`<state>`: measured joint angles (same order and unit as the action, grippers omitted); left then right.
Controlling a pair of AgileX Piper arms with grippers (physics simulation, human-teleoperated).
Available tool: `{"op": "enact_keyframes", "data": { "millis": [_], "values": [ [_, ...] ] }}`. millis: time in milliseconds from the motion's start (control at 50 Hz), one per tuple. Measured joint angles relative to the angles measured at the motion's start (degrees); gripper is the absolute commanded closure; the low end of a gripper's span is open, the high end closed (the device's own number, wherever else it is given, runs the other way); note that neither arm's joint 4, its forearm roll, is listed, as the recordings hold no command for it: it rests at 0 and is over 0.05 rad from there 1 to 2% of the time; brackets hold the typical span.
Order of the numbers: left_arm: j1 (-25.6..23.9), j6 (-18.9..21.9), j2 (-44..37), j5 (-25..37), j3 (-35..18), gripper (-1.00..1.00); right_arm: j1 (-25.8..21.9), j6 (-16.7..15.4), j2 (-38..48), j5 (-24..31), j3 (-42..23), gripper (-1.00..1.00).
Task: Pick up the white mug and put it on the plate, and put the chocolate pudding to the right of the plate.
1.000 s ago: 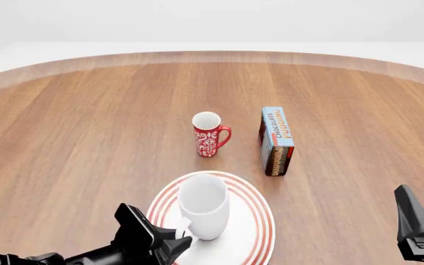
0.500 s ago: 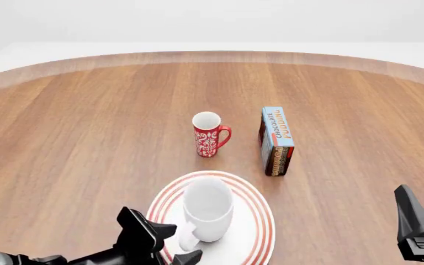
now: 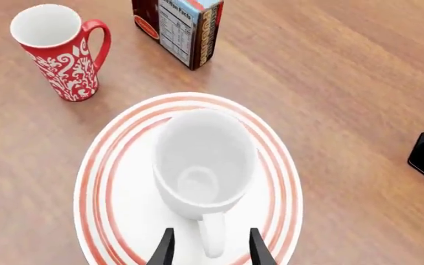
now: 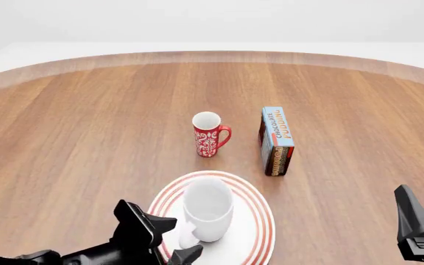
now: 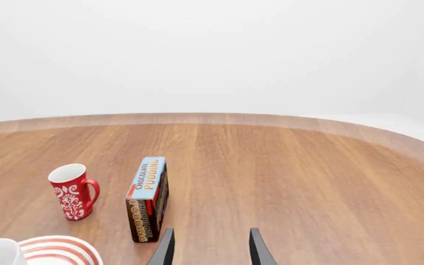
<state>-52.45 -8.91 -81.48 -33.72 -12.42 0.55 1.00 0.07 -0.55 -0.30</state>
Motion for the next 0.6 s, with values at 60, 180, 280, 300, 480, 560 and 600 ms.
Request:
{"op": "enact_keyframes", "data": {
  "millis": [60, 180, 280, 300, 480, 560, 600],
  "values": [
    [0.0, 0.4, 1.3, 1.2, -0.3, -1.0, 0.0, 0.0, 0.0, 0.0, 0.0, -1.0],
    [0.0, 0.9, 3.6, 3.3, -0.7, -1.0, 0.0, 0.0, 0.0, 0.0, 0.0, -1.0],
    [0.1, 1.4, 5.4, 4.9, -0.8, -1.0, 0.0, 0.0, 0.0, 0.0, 0.0, -1.0],
    [0.2, 1.5, 5.8, 5.3, -0.8, -1.0, 0.0, 0.0, 0.0, 0.0, 0.0, -1.0],
    [1.3, 2.8, 10.3, 9.3, -1.0, -1.0, 0.0, 0.0, 0.0, 0.0, 0.0, -1.0],
    [2.0, 3.5, 12.7, 11.4, -1.3, -1.0, 0.0, 0.0, 0.0, 0.0, 0.0, -1.0],
    [2.2, 3.9, 13.7, 12.4, -1.5, -1.0, 0.0, 0.0, 0.0, 0.0, 0.0, -1.0]
  ]
}}
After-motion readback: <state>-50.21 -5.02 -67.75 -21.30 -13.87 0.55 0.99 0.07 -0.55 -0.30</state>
